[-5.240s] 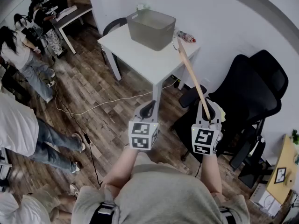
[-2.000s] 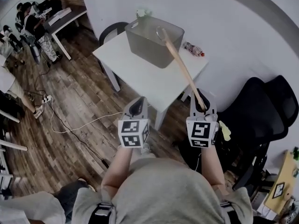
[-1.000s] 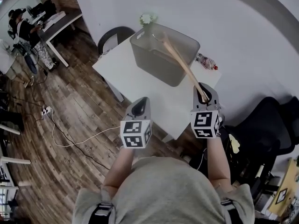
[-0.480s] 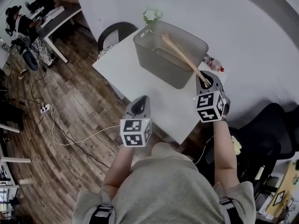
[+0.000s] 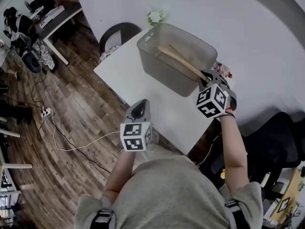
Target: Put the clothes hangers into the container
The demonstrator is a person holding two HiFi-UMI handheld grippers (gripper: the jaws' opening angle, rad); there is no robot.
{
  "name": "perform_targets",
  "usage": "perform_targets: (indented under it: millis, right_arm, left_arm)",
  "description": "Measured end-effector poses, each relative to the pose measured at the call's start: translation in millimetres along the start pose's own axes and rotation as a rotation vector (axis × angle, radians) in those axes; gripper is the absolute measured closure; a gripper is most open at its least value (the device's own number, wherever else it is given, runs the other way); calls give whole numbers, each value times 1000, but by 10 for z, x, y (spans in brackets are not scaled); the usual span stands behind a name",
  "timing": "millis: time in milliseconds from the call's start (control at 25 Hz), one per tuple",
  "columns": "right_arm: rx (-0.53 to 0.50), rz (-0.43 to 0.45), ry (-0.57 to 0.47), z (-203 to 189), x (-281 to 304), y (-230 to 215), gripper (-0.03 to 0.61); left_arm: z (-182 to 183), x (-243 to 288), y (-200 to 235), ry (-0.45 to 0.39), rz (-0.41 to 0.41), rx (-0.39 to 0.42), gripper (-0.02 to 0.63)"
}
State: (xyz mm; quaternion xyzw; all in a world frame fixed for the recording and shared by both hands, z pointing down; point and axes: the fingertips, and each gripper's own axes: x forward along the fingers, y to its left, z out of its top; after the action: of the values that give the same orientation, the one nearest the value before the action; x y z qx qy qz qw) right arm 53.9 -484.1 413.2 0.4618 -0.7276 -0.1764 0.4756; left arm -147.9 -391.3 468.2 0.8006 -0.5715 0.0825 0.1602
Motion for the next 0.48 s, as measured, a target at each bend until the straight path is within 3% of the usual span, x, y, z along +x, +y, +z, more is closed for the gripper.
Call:
perform_targets:
  millis: [480]
  right_arm:
    - [-212,113,134,104,370,44,538]
  left_arm:
    - [188,451,230,22,-41,9,604]
